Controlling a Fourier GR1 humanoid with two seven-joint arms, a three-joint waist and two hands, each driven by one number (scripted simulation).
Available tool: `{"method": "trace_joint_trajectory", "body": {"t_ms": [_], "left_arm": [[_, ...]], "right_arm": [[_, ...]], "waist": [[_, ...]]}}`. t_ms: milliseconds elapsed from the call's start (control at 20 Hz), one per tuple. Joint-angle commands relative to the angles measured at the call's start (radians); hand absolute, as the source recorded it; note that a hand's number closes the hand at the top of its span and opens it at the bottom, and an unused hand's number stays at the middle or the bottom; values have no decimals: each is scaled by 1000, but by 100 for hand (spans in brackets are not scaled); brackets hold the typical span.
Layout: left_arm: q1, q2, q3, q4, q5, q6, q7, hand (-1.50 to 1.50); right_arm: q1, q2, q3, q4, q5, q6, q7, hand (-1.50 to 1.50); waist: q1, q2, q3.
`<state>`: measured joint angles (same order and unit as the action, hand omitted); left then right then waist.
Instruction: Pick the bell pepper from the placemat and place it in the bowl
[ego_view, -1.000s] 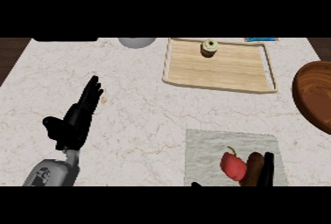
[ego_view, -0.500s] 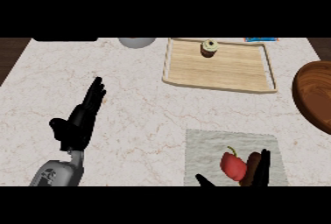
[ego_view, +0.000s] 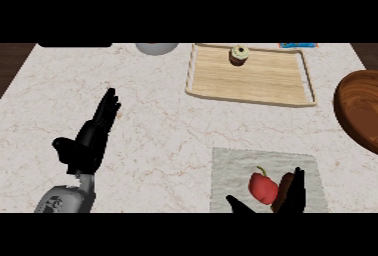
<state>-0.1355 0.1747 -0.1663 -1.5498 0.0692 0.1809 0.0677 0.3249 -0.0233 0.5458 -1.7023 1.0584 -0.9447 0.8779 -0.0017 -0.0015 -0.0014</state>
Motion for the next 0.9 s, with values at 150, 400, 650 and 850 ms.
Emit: {"method": "trace_joint_trajectory", "body": {"t_ms": [150, 400, 650, 850], "left_arm": [[-33, -20, 2, -32, -22, 14, 58, 0], [-53, -27, 25, 9, -17, -6, 47, 0], [-12, -45, 4, 36, -39, -11, -16, 0], [-37, -22, 31, 43, -10, -37, 2, 0]], "right_arm": [[-75, -83, 16, 123, -49, 72, -75, 150], [-114, -27, 46, 172, -41, 62, -92, 150], [-190, -168, 47, 10, -254, 200, -150, 150], [-322, -251, 67, -109, -482, 394, -214, 150]], "waist": [[4, 2, 2], [1, 2, 2], [10, 3, 3], [32, 8, 4]]}}
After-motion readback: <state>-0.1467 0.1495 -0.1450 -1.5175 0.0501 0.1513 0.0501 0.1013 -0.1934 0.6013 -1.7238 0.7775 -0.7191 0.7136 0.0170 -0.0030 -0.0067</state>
